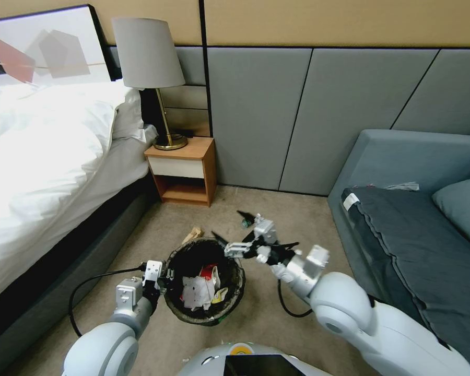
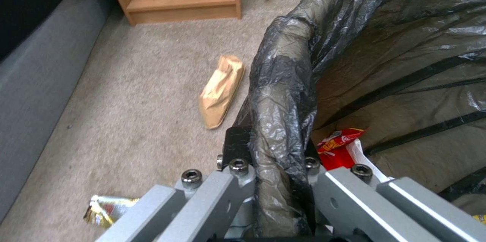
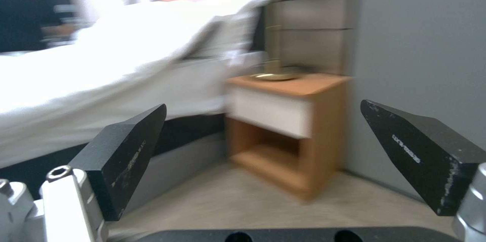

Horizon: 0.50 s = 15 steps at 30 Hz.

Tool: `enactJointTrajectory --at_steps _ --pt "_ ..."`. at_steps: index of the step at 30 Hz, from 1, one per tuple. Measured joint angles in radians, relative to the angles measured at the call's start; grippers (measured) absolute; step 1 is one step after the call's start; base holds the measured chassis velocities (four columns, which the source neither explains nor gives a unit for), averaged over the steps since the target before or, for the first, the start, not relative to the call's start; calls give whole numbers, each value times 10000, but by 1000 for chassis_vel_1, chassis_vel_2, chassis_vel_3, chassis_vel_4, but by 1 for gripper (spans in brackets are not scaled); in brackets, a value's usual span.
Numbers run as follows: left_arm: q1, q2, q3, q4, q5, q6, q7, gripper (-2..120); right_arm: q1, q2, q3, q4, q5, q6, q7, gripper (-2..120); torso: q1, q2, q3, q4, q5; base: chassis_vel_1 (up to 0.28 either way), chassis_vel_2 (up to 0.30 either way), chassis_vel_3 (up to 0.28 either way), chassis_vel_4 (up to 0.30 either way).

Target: Pick up the trash bin, then pick up the garbage from the floor and place it into the trash bin.

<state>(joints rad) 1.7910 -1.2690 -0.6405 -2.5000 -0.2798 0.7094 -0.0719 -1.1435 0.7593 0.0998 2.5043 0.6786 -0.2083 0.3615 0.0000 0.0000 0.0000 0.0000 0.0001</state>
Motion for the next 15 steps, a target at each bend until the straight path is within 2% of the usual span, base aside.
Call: enactJointTrajectory --at_steps 5,9,11,15 --pt "94 -234 -15 0 85 -25 -15 1 -919 593 1331 -1 -888 -101 125 100 0 0 0 2 -1 0 0 0 0" --pt "93 -240 -28 0 100 -27 -22 1 -1427 887 1857 -34 -1263 -165 99 100 0 0 0 2 -3 0 0 0 0" --pt "92 -220 -73 0 101 -33 -20 1 -2611 1601 2985 -129 -1976 -211 -457 100 0 0 0 -3 -2 0 0 0 0" --pt "99 -246 -107 0 130 -43 -23 1 -3507 2253 3541 -165 -2580 -185 -722 100 -1 0 0 1 -2 0 0 0 0"
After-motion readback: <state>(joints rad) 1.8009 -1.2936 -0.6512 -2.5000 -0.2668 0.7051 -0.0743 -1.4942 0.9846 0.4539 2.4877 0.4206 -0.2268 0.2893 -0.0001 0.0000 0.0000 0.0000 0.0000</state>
